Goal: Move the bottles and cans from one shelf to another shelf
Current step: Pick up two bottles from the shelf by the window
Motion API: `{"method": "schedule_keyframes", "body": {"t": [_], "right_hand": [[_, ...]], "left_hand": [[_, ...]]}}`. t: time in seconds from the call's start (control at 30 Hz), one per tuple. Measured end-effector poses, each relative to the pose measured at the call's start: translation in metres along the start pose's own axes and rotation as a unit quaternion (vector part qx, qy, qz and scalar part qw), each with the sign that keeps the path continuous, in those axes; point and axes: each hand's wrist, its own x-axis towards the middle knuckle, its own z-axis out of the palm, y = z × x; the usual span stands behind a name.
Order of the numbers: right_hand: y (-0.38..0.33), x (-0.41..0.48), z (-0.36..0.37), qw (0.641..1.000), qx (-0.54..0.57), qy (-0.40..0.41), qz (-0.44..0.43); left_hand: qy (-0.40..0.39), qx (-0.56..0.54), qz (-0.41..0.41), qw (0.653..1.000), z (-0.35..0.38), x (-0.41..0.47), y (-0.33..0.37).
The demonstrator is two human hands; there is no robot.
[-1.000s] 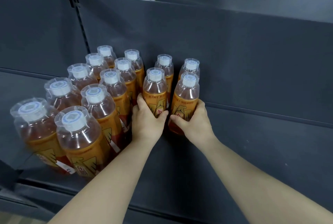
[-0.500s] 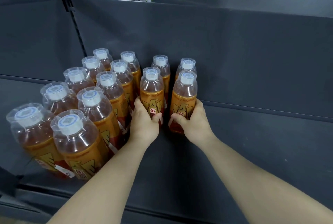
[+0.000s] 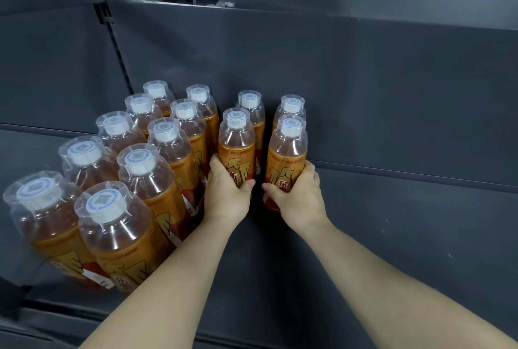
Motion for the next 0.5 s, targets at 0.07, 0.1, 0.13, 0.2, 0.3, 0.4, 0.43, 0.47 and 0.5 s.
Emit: {"method": "schedule_keyframes", "body": {"t": [0.07, 0.1, 0.13, 0.2, 0.3, 0.4, 0.43, 0.47, 0.5], "right_hand": [[-0.001, 0.002, 0.001, 1.0, 0.003, 0.002, 0.002], [-0.001, 0.003, 0.002, 1.0, 0.003, 0.002, 0.003], [-0.001, 0.004, 0.003, 1.0, 0.005, 0.003, 0.003], [0.0, 0.007, 0.005, 1.0, 0.009, 0.003, 0.003], [0.0, 0.01, 0.007, 1.0, 0.009, 0.002, 0.006], [0.0, 0.014, 0.008, 1.0, 0.007, 0.002, 0.009], [0.0, 0.015, 0.008, 1.0, 0.005, 0.001, 0.01], [0.0, 0.016, 0.008, 1.0, 0.002, 0.001, 0.012], [0.0, 0.016, 0.008, 1.0, -0.002, 0.001, 0.012]], "left_hand": [[-0.008, -0.018, 0.002, 1.0, 0.001, 0.001, -0.002], [-0.012, -0.026, 0.002, 1.0, 0.001, 0.002, -0.002], [-0.018, -0.034, 0.003, 0.999, 0.002, 0.003, -0.003], [-0.031, -0.047, 0.006, 0.998, 0.003, 0.005, -0.003], [-0.039, -0.057, 0.016, 0.998, 0.005, 0.008, -0.004], [-0.043, -0.056, 0.026, 0.997, 0.007, 0.007, -0.006], [-0.044, -0.056, 0.028, 0.997, 0.008, 0.007, -0.007], [-0.045, -0.058, 0.028, 0.997, 0.008, 0.008, -0.008], [-0.046, -0.059, 0.028, 0.997, 0.008, 0.008, -0.008]]}}
